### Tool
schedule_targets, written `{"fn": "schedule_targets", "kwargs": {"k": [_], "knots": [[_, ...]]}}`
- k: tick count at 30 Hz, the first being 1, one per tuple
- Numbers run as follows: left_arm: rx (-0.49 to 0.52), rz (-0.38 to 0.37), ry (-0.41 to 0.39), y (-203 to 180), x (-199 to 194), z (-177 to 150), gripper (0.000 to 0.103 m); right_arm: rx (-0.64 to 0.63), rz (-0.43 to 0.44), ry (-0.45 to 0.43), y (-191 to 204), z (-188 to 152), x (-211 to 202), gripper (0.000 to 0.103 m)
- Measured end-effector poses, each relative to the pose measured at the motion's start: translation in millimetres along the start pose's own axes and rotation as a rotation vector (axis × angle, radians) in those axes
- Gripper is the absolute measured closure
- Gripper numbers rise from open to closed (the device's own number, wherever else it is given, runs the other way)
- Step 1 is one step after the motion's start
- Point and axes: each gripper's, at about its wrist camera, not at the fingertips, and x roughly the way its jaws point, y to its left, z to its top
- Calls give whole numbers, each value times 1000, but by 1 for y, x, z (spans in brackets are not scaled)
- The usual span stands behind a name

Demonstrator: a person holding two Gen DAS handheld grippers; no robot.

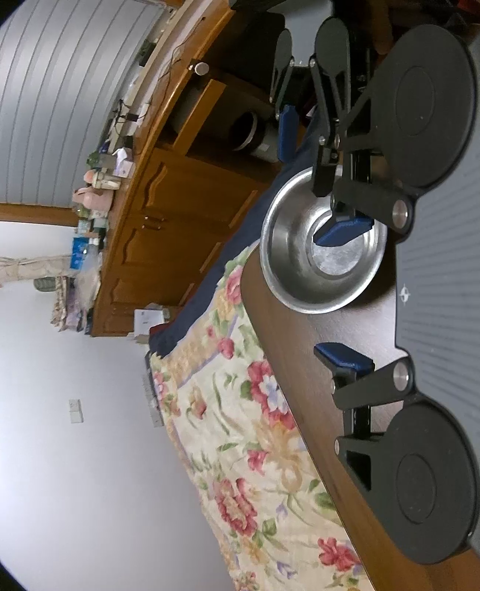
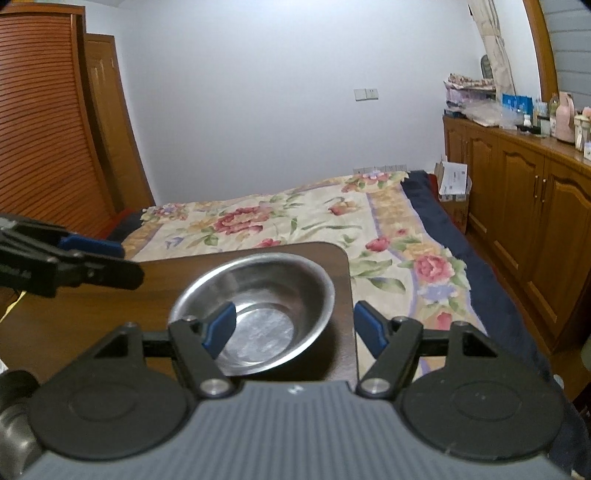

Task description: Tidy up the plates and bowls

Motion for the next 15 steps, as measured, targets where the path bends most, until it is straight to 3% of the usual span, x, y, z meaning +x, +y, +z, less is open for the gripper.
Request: {"fn": "schedule_targets", "kwargs": {"k": [10,15], "knots": [[-23,-32,98,12,37,7,57,38,34,51,-5,0,14,33],[-39,-57,124,14,44,8,58,55,54,65,-5,1,17,36]]}}
